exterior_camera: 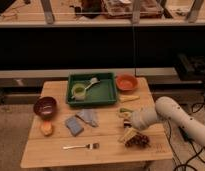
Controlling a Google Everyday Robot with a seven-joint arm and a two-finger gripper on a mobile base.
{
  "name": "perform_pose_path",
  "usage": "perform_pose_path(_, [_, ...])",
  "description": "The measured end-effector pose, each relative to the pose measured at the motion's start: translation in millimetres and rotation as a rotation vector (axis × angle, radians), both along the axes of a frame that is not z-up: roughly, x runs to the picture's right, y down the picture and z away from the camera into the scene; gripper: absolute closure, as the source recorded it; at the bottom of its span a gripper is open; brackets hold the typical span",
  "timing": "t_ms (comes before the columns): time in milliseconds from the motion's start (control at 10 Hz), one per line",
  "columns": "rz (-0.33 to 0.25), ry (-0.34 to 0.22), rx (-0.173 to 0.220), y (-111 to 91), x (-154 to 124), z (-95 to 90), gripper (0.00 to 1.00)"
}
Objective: Wipe red bowl with towel
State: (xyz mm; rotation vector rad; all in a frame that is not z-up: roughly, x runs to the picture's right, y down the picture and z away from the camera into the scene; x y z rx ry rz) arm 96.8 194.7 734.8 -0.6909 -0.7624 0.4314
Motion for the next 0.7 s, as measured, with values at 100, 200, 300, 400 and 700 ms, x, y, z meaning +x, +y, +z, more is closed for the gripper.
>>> perform_pose_path(100, [0.009,0.002,0.011,0,-7,2.4,0.2])
perform_pose_path(200, [0.025,0.003,0.018,3,-14,8.3,0.2])
perform_pose_path(300, [0.042,0.001,0.024,5,-22,16.2,0.2])
perform_pose_path(400, [0.055,-0.007,0.034,3,-33,24.7,0.2])
perform_pose_path(700, [0.075,-0.005,0.067,-8,-57,47.1,0.2])
